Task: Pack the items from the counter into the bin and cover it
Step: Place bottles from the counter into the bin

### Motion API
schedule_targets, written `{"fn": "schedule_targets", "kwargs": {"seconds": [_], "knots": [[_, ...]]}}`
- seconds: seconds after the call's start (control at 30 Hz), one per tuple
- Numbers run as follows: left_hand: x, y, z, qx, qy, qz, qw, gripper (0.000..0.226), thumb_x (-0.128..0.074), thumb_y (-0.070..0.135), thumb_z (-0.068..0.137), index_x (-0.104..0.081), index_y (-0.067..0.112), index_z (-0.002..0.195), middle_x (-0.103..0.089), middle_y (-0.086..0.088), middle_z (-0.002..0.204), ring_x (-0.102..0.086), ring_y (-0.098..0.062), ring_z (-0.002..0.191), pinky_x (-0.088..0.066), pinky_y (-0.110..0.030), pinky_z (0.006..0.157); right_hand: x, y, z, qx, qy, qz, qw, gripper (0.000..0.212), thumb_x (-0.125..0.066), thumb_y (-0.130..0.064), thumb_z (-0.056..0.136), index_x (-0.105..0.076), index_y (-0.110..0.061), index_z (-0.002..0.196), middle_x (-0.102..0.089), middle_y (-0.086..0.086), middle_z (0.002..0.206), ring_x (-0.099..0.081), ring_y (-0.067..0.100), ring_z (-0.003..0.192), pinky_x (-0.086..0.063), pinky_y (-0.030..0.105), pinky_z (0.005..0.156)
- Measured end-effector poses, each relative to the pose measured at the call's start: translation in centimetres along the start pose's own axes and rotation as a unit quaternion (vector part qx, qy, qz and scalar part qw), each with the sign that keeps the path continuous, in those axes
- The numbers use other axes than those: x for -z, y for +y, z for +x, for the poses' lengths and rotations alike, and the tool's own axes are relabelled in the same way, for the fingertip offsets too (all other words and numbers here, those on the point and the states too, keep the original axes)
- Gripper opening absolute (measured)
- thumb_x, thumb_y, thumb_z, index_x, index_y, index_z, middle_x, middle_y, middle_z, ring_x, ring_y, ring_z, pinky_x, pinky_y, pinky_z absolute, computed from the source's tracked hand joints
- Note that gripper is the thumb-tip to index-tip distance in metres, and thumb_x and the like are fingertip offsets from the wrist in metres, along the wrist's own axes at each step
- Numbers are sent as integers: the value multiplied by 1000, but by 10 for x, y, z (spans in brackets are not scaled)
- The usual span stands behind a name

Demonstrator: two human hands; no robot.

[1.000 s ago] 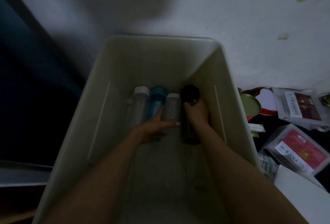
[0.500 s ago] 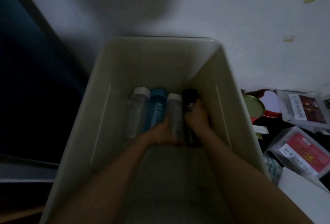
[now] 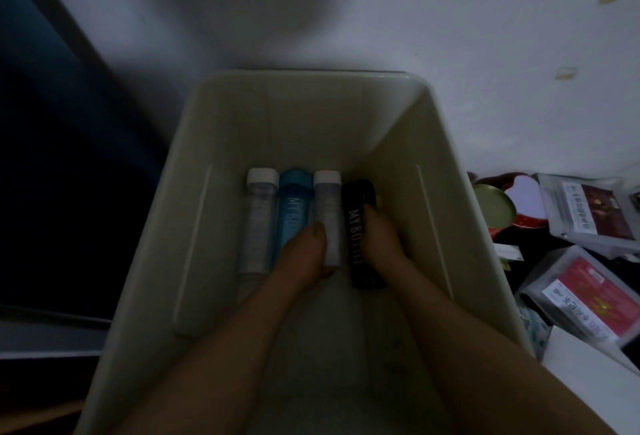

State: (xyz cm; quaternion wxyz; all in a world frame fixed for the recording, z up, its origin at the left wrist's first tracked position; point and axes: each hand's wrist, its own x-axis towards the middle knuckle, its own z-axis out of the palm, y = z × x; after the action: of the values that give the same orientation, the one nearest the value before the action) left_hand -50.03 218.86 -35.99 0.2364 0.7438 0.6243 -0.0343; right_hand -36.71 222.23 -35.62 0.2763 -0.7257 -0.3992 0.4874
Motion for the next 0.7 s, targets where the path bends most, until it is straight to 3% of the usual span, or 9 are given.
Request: {"fn": "schedule_targets", "kwargs": {"seconds": [0.03, 0.1, 0.17, 0.23, 0.3, 0.43, 0.57, 0.7], "knots": [[1, -1, -1, -8, 15, 40, 999, 84, -63, 38, 85, -17, 4, 146, -36, -16, 141, -40, -28, 128, -37, -34, 100, -1, 4, 3, -22, 0, 26, 999, 42, -37, -28, 100, -45, -8, 136, -56, 14, 124, -56, 25, 99, -45, 29, 75], [-2, -6, -1, -17, 38, 100, 994, 81, -63, 40, 84, -21, 6, 145, -36, -15, 140, -36, -28, 128, -34, -35, 100, -5, 5, 3, -35, -3, 53, 998, 47, -42, -24, 98, -36, -14, 143, -47, 15, 137, -50, 30, 116, -42, 33, 91], [-5, -9, 0, -11, 42, 119, 992, 85, -62, 44, 83, -18, 8, 146, -31, -14, 144, -31, -29, 132, -31, -37, 103, -8, 9, 7, -60, 11, 81, 995, 53, -47, -37, 96, -35, -19, 144, -44, 11, 141, -47, 29, 123, -37, 32, 99], [-8, -10, 0, -3, 35, 122, 992, 90, -62, 45, 82, -12, 9, 148, -20, -16, 151, -20, -30, 140, -24, -42, 110, -11, 6, 5, -90, 7, 131, 987, 56, -46, -50, 93, -40, -19, 140, -51, 8, 135, -52, 27, 116, -39, 31, 96], [-11, -11, 2, 3, 22, 112, 993, 97, -62, 47, 82, -4, 9, 149, -9, -14, 156, -8, -29, 145, -14, -48, 115, -14, 9, 7, -73, 8, 185, 980, 52, -45, -48, 94, -45, -16, 136, -56, 9, 129, -56, 24, 107, -44, 32, 92], [-14, -16, 4, -9, 12, 103, 995, 106, -61, 57, 79, 1, 9, 150, -4, -9, 158, -1, -26, 147, -8, -49, 116, -17, 10, 10, -45, 33, 225, 973, 51, -43, -49, 94, -48, -16, 133, -58, 5, 124, -57, 23, 108, -46, 35, 95], [-15, -19, 5, -12, 32, 113, 993, 100, -56, 59, 81, -3, 10, 150, -9, -8, 158, -6, -23, 147, -12, -46, 116, -18, 4, 8, -30, 25, 208, 977, 51, -44, -53, 92, -56, -18, 127, -63, 6, 119, -60, 25, 107, -47, 39, 98], [-17, -13, 6, -8, 37, 134, 990, 98, -55, 58, 82, -4, 10, 150, -11, -9, 158, -7, -24, 147, -14, -47, 115, -11, 7, 12, -17, 17, 81, 996, 43, -41, -43, 97, -56, -15, 125, -62, 10, 117, -59, 25, 100, -45, 31, 84]]}}
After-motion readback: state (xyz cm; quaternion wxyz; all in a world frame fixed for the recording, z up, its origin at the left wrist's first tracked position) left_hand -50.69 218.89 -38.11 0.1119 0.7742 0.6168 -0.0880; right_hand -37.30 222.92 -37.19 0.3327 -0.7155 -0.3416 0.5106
